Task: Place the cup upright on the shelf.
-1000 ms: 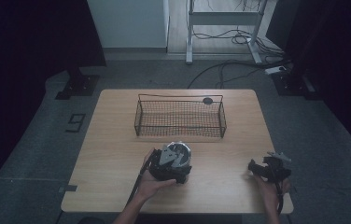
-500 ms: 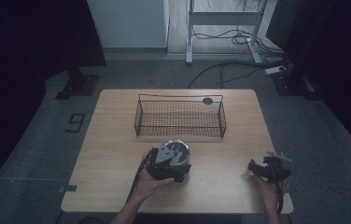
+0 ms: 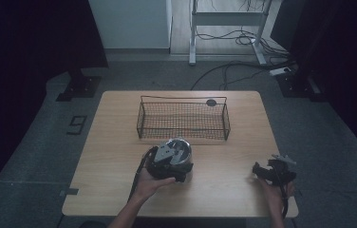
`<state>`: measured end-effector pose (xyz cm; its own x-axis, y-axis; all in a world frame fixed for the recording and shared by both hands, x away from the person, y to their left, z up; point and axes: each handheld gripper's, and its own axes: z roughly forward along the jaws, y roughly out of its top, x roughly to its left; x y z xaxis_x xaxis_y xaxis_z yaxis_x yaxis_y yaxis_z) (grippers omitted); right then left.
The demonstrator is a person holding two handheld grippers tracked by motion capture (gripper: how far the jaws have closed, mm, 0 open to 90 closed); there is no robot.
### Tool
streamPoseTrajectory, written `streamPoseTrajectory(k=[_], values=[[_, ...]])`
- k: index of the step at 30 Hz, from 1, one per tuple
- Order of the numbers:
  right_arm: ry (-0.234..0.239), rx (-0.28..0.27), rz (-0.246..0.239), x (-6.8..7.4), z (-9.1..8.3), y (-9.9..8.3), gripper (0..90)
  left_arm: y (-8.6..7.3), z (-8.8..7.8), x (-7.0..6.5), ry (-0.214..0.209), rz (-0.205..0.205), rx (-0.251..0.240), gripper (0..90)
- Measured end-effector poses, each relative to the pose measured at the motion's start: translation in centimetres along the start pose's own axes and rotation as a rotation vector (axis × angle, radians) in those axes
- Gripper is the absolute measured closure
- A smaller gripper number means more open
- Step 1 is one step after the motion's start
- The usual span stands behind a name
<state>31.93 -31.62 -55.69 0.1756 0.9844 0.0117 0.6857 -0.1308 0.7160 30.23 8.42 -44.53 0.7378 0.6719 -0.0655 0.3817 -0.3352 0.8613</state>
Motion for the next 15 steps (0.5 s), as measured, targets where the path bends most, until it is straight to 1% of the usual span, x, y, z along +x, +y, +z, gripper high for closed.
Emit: streamPoseTrajectory(k=[4,10,15], values=[[0.0,0.0,0.0,0.0,0.0,0.0,1.2,0.4,-0.3,0.1,0.007,0.002,-0.007,3.9],[0.0,0.0,0.0,0.0,0.0,0.0,1.2,0.9,-0.7,0.4,0.007,-0.004,-0.019,3.9],[0.0,0.0,0.0,0.0,0.0,0.0,1.2,1.3,-1.1,0.5,0.016,-0.002,-0.025,3.9]])
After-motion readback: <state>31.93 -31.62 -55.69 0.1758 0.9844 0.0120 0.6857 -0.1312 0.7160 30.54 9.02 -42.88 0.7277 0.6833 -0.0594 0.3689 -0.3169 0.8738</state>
